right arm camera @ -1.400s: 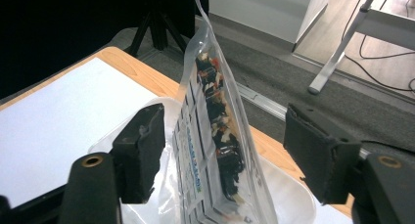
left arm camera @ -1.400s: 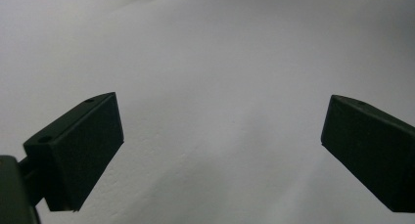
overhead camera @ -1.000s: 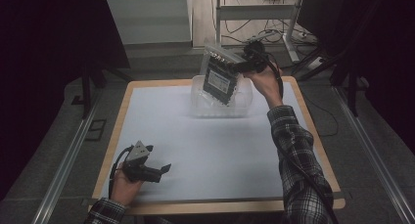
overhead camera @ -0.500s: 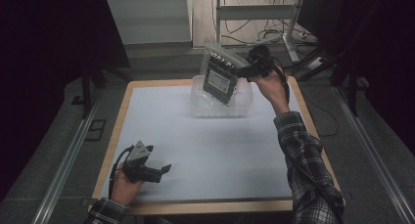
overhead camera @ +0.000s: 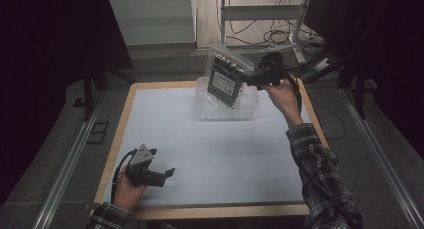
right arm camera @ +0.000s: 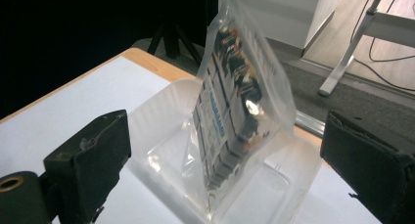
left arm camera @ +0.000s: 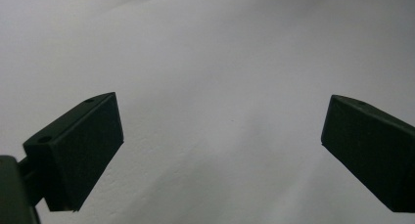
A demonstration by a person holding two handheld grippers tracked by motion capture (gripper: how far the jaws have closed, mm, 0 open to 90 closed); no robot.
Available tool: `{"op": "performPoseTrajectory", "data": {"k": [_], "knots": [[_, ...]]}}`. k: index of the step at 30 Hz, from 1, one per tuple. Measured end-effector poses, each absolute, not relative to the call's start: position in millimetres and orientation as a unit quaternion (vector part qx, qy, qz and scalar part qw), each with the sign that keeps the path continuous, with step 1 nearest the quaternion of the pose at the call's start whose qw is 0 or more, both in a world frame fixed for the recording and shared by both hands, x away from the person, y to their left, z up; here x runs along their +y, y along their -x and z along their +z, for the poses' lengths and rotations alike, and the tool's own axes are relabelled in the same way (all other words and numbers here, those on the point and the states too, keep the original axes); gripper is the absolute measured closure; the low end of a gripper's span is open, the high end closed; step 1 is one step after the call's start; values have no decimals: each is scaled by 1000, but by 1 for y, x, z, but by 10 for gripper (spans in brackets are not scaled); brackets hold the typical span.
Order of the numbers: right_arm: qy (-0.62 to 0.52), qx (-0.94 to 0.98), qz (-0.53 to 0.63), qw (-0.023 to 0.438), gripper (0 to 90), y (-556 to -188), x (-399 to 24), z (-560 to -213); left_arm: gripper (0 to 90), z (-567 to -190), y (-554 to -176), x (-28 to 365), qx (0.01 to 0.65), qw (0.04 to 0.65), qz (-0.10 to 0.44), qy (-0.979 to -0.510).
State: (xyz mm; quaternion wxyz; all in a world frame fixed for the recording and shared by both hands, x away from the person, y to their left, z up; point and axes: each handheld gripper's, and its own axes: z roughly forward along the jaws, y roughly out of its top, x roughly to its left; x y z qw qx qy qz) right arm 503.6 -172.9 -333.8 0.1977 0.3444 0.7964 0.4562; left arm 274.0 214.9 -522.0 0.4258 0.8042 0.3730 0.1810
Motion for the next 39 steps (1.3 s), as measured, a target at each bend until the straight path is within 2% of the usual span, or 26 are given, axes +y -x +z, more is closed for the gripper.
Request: {"op": "performPoseTrajectory", "data": {"k": [25,39], "knots": [[-316,821,443,173,19,-464,-178,-365,0,-521,-274,214,377,424,188,-802],[-314,821,438,189,17,-441,-188,-376,2,-521,-273,213,374,424,191,-803]]}}
